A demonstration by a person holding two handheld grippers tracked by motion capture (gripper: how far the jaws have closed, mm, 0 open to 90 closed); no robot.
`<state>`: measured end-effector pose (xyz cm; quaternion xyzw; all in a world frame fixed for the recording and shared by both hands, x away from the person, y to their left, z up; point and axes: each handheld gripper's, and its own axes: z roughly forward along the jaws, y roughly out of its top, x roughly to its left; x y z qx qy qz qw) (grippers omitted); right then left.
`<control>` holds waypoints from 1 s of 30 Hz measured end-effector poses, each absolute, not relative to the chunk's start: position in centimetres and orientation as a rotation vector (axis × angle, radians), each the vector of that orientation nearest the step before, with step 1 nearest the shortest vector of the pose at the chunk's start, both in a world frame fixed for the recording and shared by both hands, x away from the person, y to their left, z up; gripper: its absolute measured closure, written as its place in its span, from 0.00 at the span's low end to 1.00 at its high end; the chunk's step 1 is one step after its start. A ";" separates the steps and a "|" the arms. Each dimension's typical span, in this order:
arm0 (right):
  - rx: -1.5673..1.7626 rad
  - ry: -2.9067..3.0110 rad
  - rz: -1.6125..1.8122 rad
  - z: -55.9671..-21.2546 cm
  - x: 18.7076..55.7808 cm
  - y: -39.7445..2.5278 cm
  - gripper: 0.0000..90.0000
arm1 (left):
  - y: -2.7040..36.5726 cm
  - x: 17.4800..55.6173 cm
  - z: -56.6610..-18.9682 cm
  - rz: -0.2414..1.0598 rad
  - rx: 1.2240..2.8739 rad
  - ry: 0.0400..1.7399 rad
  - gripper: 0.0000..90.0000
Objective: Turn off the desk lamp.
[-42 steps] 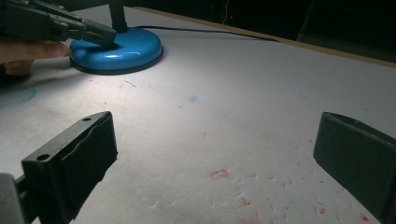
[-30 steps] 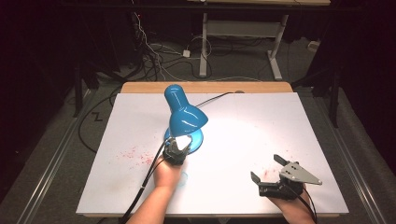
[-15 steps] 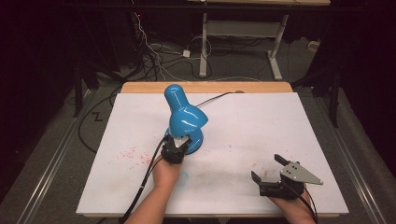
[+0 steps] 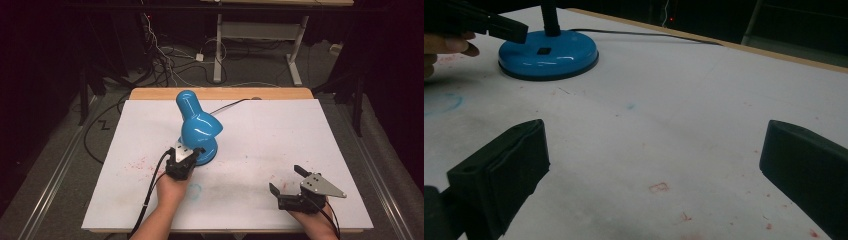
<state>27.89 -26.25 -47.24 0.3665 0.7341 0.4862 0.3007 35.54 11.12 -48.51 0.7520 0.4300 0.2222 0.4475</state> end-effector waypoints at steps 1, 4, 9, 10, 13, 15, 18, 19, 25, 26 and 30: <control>0.974 1.948 1.289 -47.2 27.9 -26.3 0.00 | 11.2 35.4 -48.5 0.530 1.860 1.059 0.98; 0.976 1.944 1.284 -47.2 27.9 -26.4 0.00 | 11.7 34.9 -48.5 0.495 1.868 1.045 0.98; 0.992 1.939 1.281 -47.3 27.9 -26.6 0.00 | 12.8 34.0 -48.4 0.432 1.859 1.029 0.98; 0.986 1.940 1.281 -47.3 28.0 -26.6 0.00 | 13.0 33.8 -48.4 0.424 1.864 1.030 0.98; 0.988 1.940 1.282 -47.3 28.0 -26.7 0.00 | 13.9 33.0 -48.3 0.420 1.867 1.036 0.98; 0.991 1.937 1.280 -47.3 28.0 -26.8 0.00 | 14.7 32.5 -48.1 0.418 1.870 1.029 0.98; 0.992 1.935 1.280 -47.3 27.9 -27.0 0.00 | 16.0 31.4 -47.8 0.412 1.862 1.020 0.98; 0.998 1.933 1.281 -47.3 27.9 -27.0 0.00 | 16.5 31.0 -47.7 0.408 1.855 1.016 0.98; 1.007 1.940 1.271 -47.6 28.0 -27.2 0.00 | 19.0 28.5 -48.4 0.401 1.812 1.008 0.98; 1.009 1.939 1.267 -47.7 28.0 -27.2 0.00 | 19.3 28.3 -48.5 0.388 1.806 1.007 0.98; 1.013 1.931 1.271 -47.4 28.1 -27.1 0.00 | 19.5 28.1 -48.4 0.392 1.822 0.982 0.98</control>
